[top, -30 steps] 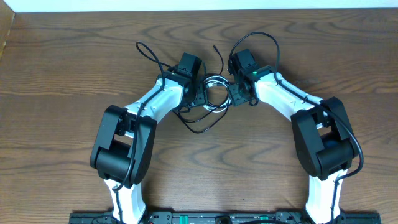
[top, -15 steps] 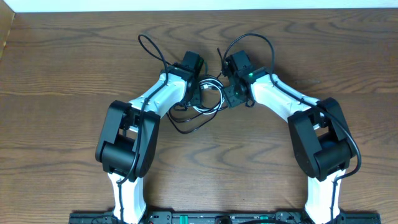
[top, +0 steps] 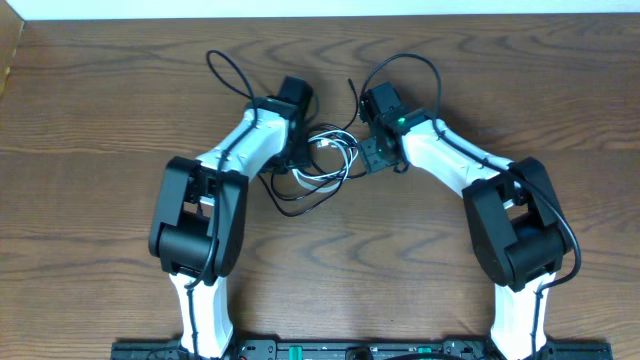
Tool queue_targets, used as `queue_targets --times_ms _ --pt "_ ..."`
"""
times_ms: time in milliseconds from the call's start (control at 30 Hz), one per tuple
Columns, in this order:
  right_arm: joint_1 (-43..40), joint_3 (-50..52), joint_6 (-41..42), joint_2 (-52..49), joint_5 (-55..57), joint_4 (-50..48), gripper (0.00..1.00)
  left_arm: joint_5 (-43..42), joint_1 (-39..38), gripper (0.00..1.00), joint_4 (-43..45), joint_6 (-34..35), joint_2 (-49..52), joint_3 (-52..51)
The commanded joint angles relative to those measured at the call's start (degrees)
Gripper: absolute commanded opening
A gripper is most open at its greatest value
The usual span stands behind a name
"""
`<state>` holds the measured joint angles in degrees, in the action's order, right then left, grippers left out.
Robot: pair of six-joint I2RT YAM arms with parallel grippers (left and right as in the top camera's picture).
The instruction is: Untangle cables
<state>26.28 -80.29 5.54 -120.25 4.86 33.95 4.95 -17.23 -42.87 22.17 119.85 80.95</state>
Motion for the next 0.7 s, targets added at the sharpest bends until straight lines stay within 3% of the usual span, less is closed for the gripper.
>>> queue_targets --times_ms 0,467,567,667 --pt "-3.9 5.1 0.3 -7.4 8.8 3.1 0.68 7.8 4.4 0.73 -3.0 -1.1 10.6 -6.9" --pt "-7.8 5.1 1.2 -7.4 3.9 3.4 0.67 5.7 8.2 0.74 -3.3 -1.7 10.6 -8.1" --pt "-7.6 4.8 1.2 -7.2 1.1 3.8 0.51 0.2 8.2 0.74 -3.2 -4.0 10.3 -7.9" --pt "-7.6 2.2 -1.5 -6.3 -4.0 6.1 0.52 -3.3 8.2 0.74 -3.2 -4.8 9.4 -7.6"
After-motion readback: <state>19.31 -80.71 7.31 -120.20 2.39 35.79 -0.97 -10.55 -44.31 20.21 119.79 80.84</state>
